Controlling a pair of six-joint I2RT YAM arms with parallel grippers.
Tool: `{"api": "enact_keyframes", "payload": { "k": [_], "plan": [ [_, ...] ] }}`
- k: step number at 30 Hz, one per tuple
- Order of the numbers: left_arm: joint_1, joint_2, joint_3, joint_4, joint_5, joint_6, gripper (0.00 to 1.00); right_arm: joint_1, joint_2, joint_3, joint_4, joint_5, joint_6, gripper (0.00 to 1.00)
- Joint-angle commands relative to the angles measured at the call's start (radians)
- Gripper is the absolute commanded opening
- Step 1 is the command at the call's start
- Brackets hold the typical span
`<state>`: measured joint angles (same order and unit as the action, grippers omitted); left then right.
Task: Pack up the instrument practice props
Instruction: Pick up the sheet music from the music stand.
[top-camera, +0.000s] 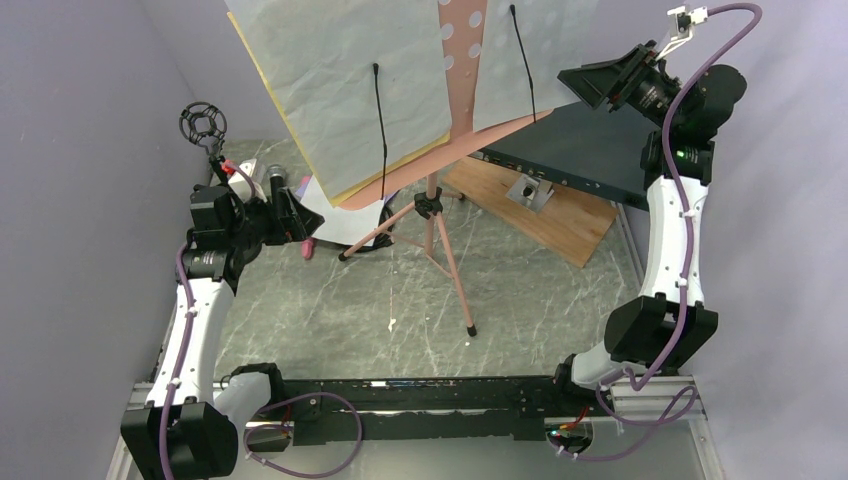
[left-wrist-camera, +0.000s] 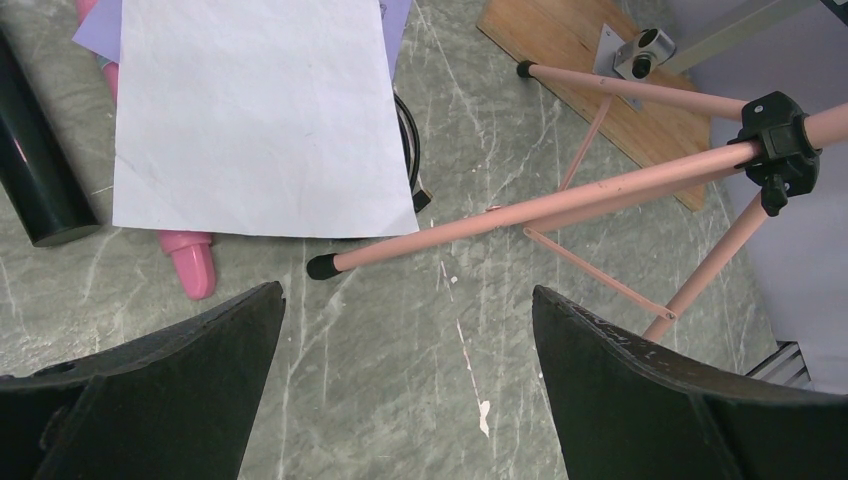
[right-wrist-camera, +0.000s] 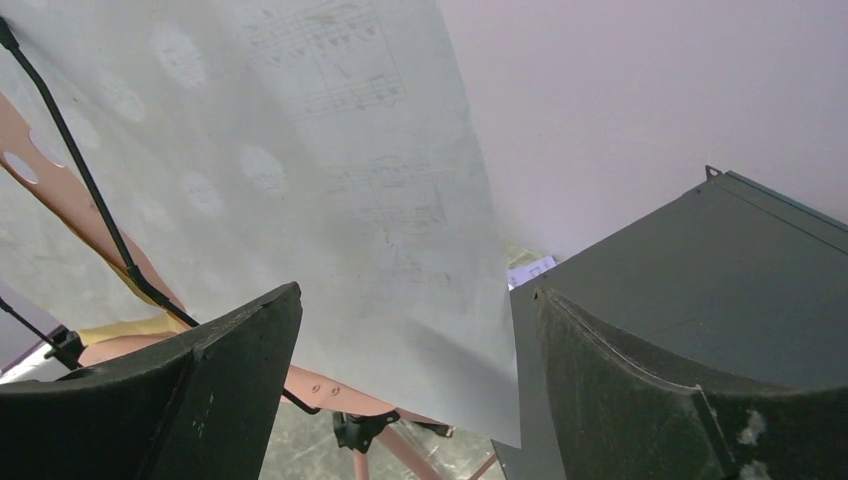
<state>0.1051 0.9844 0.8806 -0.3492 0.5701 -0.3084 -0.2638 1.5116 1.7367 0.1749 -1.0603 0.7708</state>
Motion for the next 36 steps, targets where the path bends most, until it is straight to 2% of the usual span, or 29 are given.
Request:
{"api": "enact_keyframes", "payload": {
  "k": [1,7,10,15,22,28,33,36],
  "plan": [
    [0.001,-0.004,0.003,-0.009,0.011,0.009,1.00,0.005,0.009,-0.008,0.090,-0.023,0.083,0.86],
    [0.001,-0.003,0.002,-0.009,0.010,0.009,0.99,0.007,0.016,-0.013,0.111,-0.025,0.112,0.77],
    [0.001,-0.003,0.003,-0.011,0.008,0.009,1.00,0.006,0.017,-0.019,0.127,-0.032,0.128,0.68],
    [0.001,-0.005,0.003,-0.012,0.004,0.010,1.00,0.006,0.009,-0.031,0.142,-0.039,0.146,0.36],
    [0.001,-0.011,0.003,-0.013,0.004,0.012,1.00,-0.009,-0.022,-0.038,0.145,-0.043,0.142,0.00],
    [0.000,-0.016,0.003,-0.014,0.002,0.012,0.99,-0.078,-0.057,-0.063,0.202,-0.043,0.192,0.00],
    [0.001,-0.019,0.003,-0.014,0.003,0.012,1.00,-0.184,-0.103,-0.111,0.313,-0.071,0.262,0.00],
    [0.001,-0.021,0.001,-0.013,0.014,0.009,0.99,-0.246,-0.145,-0.158,0.319,-0.083,0.249,0.00]
  ]
}}
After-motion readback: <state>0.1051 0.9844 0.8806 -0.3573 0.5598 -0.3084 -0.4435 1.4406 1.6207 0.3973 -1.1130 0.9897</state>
